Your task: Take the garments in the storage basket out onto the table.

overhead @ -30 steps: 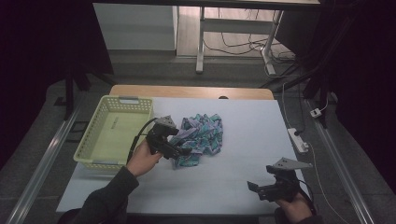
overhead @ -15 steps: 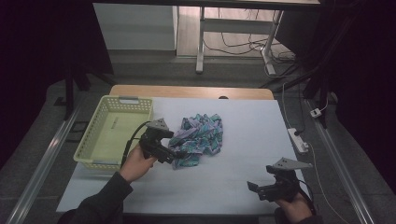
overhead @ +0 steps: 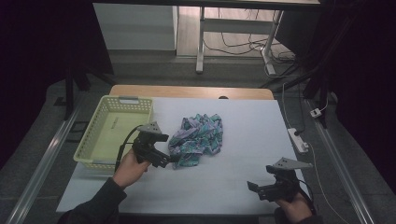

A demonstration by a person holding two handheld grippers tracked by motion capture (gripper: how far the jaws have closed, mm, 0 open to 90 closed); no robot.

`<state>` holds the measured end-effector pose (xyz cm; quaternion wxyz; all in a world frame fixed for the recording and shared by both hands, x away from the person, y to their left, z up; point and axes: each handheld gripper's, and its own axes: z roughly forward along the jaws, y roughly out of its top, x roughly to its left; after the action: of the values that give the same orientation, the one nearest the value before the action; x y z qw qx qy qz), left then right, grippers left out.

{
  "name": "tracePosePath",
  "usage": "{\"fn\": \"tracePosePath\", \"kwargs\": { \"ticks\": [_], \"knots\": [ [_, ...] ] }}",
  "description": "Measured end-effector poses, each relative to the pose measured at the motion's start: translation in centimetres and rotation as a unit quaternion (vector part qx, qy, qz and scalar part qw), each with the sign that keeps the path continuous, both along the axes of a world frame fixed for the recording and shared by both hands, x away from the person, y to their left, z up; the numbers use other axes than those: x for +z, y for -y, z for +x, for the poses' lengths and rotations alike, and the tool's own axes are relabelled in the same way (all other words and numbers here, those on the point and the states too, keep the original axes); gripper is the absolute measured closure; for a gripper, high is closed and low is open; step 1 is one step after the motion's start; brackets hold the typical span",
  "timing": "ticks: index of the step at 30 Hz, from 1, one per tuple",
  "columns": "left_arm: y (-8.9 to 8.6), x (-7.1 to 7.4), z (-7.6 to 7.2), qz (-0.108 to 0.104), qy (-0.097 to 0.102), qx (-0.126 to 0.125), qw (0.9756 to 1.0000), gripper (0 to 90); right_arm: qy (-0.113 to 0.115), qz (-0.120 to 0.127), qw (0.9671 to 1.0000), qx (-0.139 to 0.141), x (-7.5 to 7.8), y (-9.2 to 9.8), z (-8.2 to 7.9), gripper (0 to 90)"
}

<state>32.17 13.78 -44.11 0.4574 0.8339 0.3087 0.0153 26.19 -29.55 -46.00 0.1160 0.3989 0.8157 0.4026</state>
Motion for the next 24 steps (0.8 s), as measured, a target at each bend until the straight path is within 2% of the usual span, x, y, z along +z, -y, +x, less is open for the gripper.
{"fn": "tracePosePath", "kwargs": {
  "ticks": [8,24],
  "knots": [
    [-0.9,-0.1,-0.9,-0.015,-0.003,0.003,0.9999,0.0,0.000,0.000,1.0000,0.000,0.0,0.0,0.0,0.0],
    [-3.0,-0.5,-2.6,-0.028,-0.009,0.025,0.9993,0.0,-0.001,0.000,1.0000,0.000,0.0,0.0,0.0,0.0]
  ]
}}
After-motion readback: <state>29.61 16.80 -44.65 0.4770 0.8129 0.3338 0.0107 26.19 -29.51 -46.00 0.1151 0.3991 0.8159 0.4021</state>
